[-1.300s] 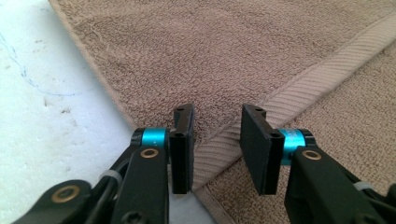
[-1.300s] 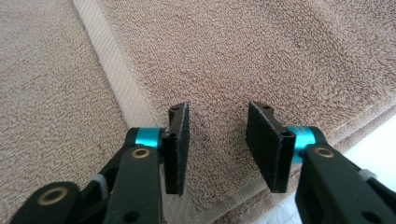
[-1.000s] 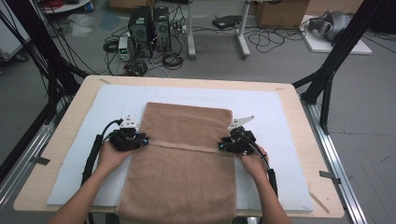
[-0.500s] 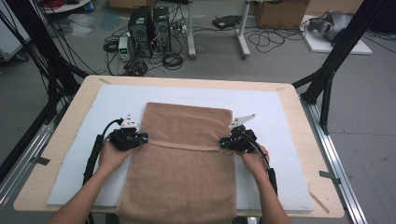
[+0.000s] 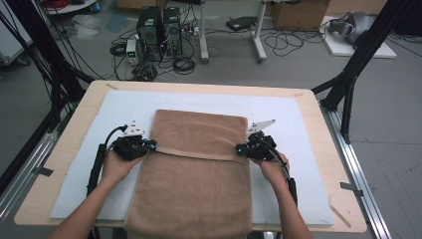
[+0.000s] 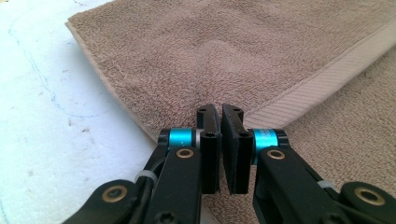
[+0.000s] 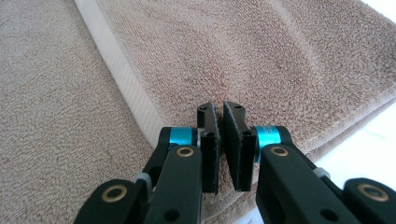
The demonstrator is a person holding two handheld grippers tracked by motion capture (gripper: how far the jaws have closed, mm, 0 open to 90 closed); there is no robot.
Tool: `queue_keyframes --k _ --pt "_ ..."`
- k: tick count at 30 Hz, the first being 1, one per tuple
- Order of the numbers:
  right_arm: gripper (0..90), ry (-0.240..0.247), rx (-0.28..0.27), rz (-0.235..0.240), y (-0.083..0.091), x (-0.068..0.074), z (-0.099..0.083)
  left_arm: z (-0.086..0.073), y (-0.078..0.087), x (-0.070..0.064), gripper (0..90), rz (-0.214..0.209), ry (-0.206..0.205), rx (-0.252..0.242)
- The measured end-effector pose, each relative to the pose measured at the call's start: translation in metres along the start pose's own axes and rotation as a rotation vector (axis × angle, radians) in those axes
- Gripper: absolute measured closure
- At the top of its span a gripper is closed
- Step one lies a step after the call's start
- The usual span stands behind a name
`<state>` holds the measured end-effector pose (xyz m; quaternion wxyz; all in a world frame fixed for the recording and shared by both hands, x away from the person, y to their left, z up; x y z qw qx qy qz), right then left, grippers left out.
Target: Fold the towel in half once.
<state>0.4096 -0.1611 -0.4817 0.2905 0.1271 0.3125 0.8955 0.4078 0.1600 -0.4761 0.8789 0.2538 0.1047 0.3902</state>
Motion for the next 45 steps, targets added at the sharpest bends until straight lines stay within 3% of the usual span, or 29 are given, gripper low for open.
queue_keyframes --k 10,28,45 --pt "85.0 0.000 -0.014 0.019 0.007 0.003 0.003 0.004 0.008 -0.004 85.5 -0.017 0.002 -0.018" --pt "85.5 0.011 -0.032 0.070 0.025 0.014 0.006 0.011 0.029 -0.021 85.7 -0.055 -0.043 -0.048" --pt "85.5 0.019 -0.062 0.104 0.039 0.032 0.001 -0.002 0.049 -0.036 85.7 -0.081 -0.044 -0.069"
Point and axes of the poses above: each handheld gripper's, and its own axes: y roughly backward along the jaws, z roughly out of its top, x roughly to its left, the point moved 9 cm from there along -y, roughly forward along the jaws, and after that the axes turned 7 degrees about -x, right-handed, at the moved point
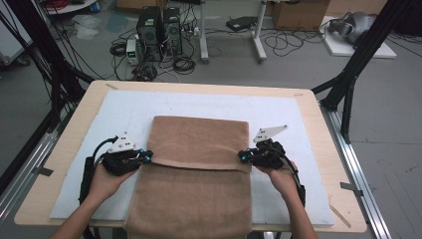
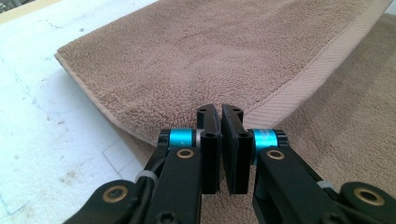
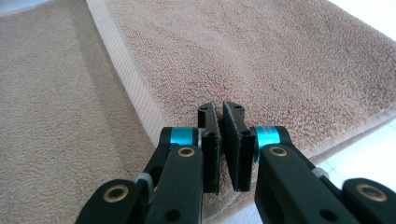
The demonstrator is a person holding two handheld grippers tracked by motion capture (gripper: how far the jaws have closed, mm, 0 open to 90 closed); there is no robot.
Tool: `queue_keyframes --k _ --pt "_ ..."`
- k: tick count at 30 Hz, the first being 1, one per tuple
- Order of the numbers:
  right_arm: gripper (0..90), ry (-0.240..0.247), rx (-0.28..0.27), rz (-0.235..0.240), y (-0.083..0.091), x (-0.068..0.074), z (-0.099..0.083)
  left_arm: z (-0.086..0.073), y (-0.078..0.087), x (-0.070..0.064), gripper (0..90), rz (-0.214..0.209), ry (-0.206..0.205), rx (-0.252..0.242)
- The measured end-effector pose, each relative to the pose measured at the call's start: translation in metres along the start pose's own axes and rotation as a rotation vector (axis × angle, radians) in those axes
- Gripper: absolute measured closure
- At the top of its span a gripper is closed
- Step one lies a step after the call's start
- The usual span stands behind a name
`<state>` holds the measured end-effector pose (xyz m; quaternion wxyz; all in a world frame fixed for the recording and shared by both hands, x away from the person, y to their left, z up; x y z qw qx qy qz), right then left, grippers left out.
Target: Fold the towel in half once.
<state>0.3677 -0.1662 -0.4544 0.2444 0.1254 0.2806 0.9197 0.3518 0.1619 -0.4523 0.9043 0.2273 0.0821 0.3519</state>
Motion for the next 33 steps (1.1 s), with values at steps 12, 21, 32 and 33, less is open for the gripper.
queue_keyframes --k 12,21,32,33 --pt "85.5 0.020 -0.006 0.016 0.006 0.016 -0.003 -0.012 0.010 -0.011 85.7 -0.017 0.005 -0.003" --pt "85.4 0.027 -0.016 0.038 0.011 0.031 -0.008 -0.018 0.021 -0.022 85.8 -0.019 -0.015 -0.004" --pt "85.4 0.023 0.005 0.063 0.009 0.044 -0.023 -0.031 0.029 -0.035 85.8 -0.030 -0.014 -0.002" --pt "85.4 0.025 0.008 0.066 0.009 0.045 -0.024 -0.033 0.031 -0.036 85.8 -0.029 -0.021 0.003"
Point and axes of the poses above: each handheld gripper's, and its own axes: y roughly backward along the jaws, z roughly out of its top, x roughly to its left, the point moved 9 cm from there along -y, roughly forward along the jaws, and after that the axes turned 7 degrees about -x, right-handed, at the moved point
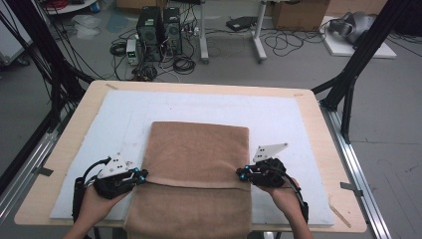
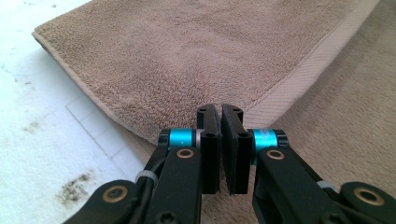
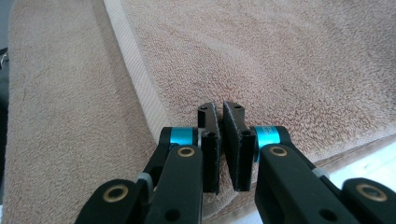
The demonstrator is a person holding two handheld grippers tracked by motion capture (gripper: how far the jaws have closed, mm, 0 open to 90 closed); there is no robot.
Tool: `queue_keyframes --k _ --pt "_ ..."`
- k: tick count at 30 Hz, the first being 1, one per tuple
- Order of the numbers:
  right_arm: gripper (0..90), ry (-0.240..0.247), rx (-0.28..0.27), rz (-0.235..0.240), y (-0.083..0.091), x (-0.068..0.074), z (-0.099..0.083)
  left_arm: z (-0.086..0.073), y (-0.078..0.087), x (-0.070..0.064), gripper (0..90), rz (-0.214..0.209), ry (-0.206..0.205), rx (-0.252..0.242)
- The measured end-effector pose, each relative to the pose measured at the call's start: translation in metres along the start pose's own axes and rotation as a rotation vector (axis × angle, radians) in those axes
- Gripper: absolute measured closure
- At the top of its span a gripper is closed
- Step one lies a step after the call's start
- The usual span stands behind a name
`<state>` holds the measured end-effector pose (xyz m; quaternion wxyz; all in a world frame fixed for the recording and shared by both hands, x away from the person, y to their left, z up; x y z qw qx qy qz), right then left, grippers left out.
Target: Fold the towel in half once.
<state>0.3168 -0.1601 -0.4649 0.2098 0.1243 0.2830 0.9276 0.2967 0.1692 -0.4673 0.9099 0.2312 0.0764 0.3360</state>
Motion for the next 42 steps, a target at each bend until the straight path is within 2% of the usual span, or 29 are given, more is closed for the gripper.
queue_keyframes --k 2,11,18,20,21,23,26,29,33,35,37,39,42 --pt "85.4 0.004 0.001 0.004 0.000 0.004 -0.002 -0.002 0.002 -0.003 85.8 -0.003 0.009 -0.005" --pt "85.4 0.025 -0.009 0.019 0.006 0.017 -0.003 -0.007 0.013 -0.016 85.8 -0.023 0.003 -0.008" --pt "85.1 0.048 -0.008 0.048 0.010 0.029 -0.004 -0.009 0.024 -0.027 85.7 -0.038 0.001 -0.017" --pt "80.8 0.040 -0.011 0.061 0.011 0.030 -0.005 -0.009 0.025 -0.029 85.0 -0.055 -0.004 -0.018" --pt "75.8 0.029 -0.021 0.068 0.011 0.030 -0.004 -0.008 0.025 -0.029 82.3 -0.060 -0.003 -0.017" --pt "71.8 0.017 -0.042 0.078 0.012 0.028 -0.002 -0.004 0.024 -0.026 73.5 -0.059 0.008 -0.023" --pt "65.2 0.017 -0.049 0.050 0.012 0.018 0.004 0.002 0.019 -0.015 66.4 -0.041 0.020 -0.031" --pt "60.5 0.017 -0.048 0.001 0.011 0.002 0.010 0.007 0.010 -0.001 63.3 -0.017 0.031 -0.031" --pt "56.0 0.020 -0.026 -0.082 0.005 -0.028 0.020 0.013 -0.007 0.023 58.8 0.028 0.050 -0.027" --pt "53.6 0.026 -0.021 -0.116 0.000 -0.041 0.024 0.017 -0.014 0.033 56.0 0.053 0.046 -0.030" --pt "52.3 0.020 -0.019 -0.132 -0.006 -0.053 0.027 0.020 -0.020 0.042 55.3 0.064 0.055 -0.032" --pt "50.0 0.023 -0.019 -0.154 -0.010 -0.062 0.027 0.022 -0.027 0.052 54.0 0.085 0.033 -0.020" --pt "46.6 -0.011 -0.007 -0.169 -0.018 -0.076 0.023 0.024 -0.039 0.064 53.5 0.105 0.055 -0.020"
Point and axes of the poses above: each handheld gripper's, and its own axes: y roughly backward along the jaws, z roughly out of its top, x roughly to its left, the point moved 9 cm from there along -y, roughly forward along the jaws, and after that the axes turned 7 degrees about -x, right-handed, at the moved point
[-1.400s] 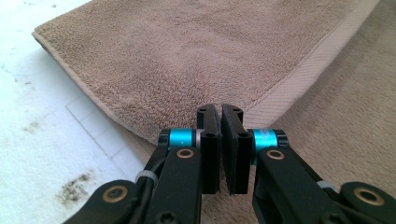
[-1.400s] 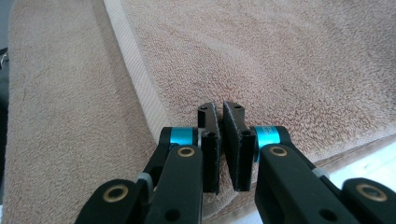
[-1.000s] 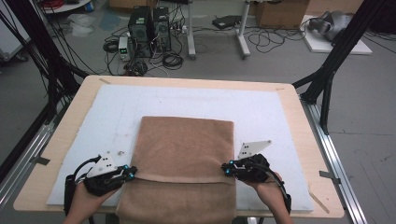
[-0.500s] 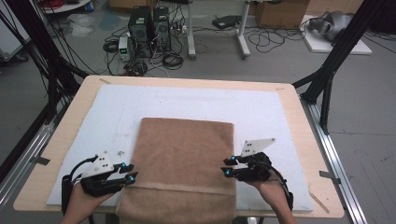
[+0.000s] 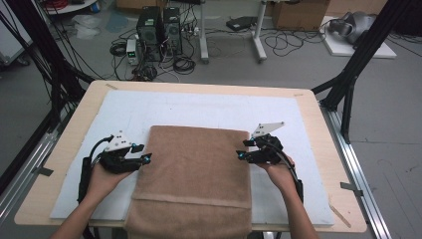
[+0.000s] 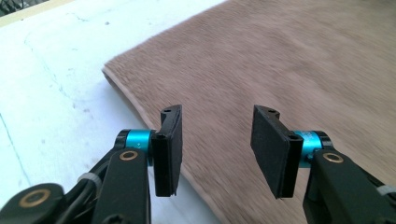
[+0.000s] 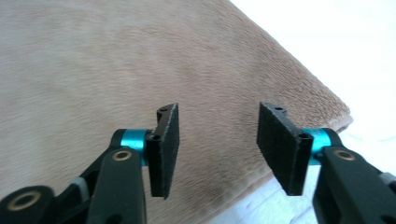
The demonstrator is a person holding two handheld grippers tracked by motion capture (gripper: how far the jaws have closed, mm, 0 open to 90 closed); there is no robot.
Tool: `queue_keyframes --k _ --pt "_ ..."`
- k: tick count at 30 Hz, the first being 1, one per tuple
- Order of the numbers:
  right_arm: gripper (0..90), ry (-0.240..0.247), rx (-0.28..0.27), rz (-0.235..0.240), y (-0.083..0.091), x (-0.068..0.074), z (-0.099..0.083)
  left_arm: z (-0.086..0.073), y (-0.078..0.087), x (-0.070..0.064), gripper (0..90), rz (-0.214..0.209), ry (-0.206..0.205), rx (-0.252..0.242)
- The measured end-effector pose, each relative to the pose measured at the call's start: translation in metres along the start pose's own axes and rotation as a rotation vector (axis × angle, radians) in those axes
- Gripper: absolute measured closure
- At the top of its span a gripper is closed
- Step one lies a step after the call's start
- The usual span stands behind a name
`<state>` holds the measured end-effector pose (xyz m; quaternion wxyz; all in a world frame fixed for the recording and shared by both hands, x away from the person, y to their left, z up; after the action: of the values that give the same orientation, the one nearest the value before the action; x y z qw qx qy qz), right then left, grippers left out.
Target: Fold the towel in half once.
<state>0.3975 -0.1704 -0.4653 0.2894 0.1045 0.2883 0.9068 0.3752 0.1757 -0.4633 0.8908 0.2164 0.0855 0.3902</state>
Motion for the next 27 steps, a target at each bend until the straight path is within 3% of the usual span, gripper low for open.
queue_keyframes --k 7,10,13,15,19,24,27 --pt "36.9 -0.035 0.044 -0.070 -0.021 -0.024 -0.016 -0.018 -0.028 0.022 50.0 0.057 0.073 0.096" --pt "35.8 -0.079 0.063 -0.062 -0.024 -0.028 -0.023 -0.024 -0.034 0.024 47.7 0.043 0.097 0.129" --pt "35.2 -0.083 0.089 -0.055 -0.030 -0.027 -0.028 -0.028 -0.036 0.024 47.7 0.027 0.119 0.141" --pt "37.9 -0.093 0.085 -0.063 -0.030 -0.028 -0.027 -0.028 -0.036 0.024 49.3 0.029 0.120 0.140" --pt "52.9 -0.095 0.092 -0.067 -0.030 -0.024 -0.026 -0.027 -0.037 0.023 55.8 0.028 0.119 0.141" --pt "73.4 -0.116 0.083 -0.011 -0.032 -0.019 -0.024 -0.026 -0.038 0.018 73.6 -0.021 0.134 0.129" --pt "78.4 -0.112 0.086 0.019 -0.032 -0.018 -0.023 -0.025 -0.038 0.016 80.3 -0.016 0.117 0.130"
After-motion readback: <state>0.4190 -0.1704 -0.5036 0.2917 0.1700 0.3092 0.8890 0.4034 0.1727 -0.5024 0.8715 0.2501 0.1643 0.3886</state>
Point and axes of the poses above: each handheld gripper's, and its own axes: y roughly backward along the jaws, z roughly out of its top, x roughly to its left, the point moved 9 cm from there along -y, roughly forward along the jaws, and after that the axes turned 7 degrees about -x, right-handed, at the moved point
